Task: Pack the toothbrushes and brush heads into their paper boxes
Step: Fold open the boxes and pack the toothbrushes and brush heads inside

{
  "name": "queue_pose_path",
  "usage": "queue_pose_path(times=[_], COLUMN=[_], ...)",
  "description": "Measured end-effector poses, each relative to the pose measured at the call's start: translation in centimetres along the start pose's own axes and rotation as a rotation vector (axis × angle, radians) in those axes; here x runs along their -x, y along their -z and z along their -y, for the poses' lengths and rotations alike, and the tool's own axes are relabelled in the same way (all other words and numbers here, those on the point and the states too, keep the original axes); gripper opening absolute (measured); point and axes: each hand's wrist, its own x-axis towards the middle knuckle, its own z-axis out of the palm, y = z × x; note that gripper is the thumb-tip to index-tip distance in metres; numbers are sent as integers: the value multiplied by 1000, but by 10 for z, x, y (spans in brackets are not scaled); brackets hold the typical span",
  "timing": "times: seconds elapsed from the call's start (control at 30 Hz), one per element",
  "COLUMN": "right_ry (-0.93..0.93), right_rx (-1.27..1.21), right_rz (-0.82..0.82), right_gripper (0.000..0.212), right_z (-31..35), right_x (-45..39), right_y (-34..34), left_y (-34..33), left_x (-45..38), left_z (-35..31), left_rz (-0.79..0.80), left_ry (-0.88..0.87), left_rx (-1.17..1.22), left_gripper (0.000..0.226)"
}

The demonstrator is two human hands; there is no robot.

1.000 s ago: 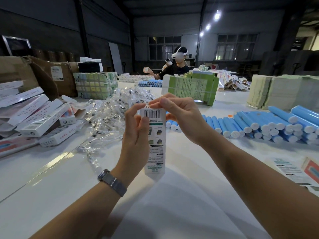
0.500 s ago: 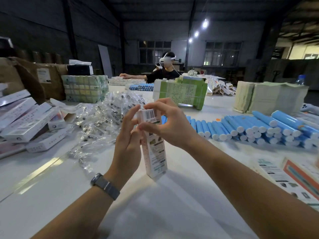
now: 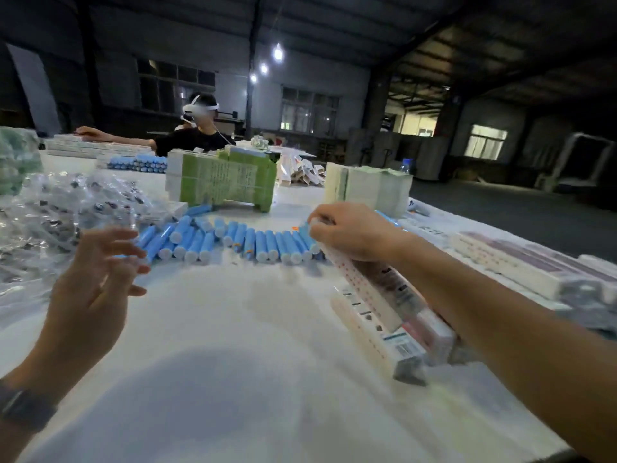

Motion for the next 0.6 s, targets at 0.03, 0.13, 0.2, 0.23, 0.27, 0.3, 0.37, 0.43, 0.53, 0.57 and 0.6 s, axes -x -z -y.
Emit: queue_pose_path(times=[0.03,0.13,0.2,0.23,0.27,0.3,0.37,0.43,0.53,0.57,0.6], right_ry=[-57,-188,-193,-174,-157,-148,-137,-119,-108,-112,-119], right_rx=[70,338,468,491,493,484,485,522,566,574,589], right_rz=[65,255,269,263,265,277,295,298,321,336,356], right_gripper=[29,25,23,23,25,27,30,28,27,27,26], right_z=[-20,-74,-96,-102,-105,-105,-106,-109,-117,-119,-120], right_x=[6,31,44,48,50,50,50,49,46,44,43], right_y=[3,4,0,-2,-4,-4,-4,-3,-3,-2,0], left_y=[-1,-8,-15,-16,-17,-16,-13,-10,-4,-3,-3], left_x=[-1,-5,-6,-6,-5,-5,-6,-4,3,4,5], left_z=[6,15,12,10,10,11,12,8,-1,-1,-2], left_rz=[21,58,46,41,40,42,61,42,16,28,33], left_ry=[42,121,141,145,148,156,176,152,124,114,94], left_rx=[-16,-55,-55,-56,-59,-58,-61,-91,-71,-85,-120], left_gripper=[24,43,50,52,52,51,49,45,19,19,20])
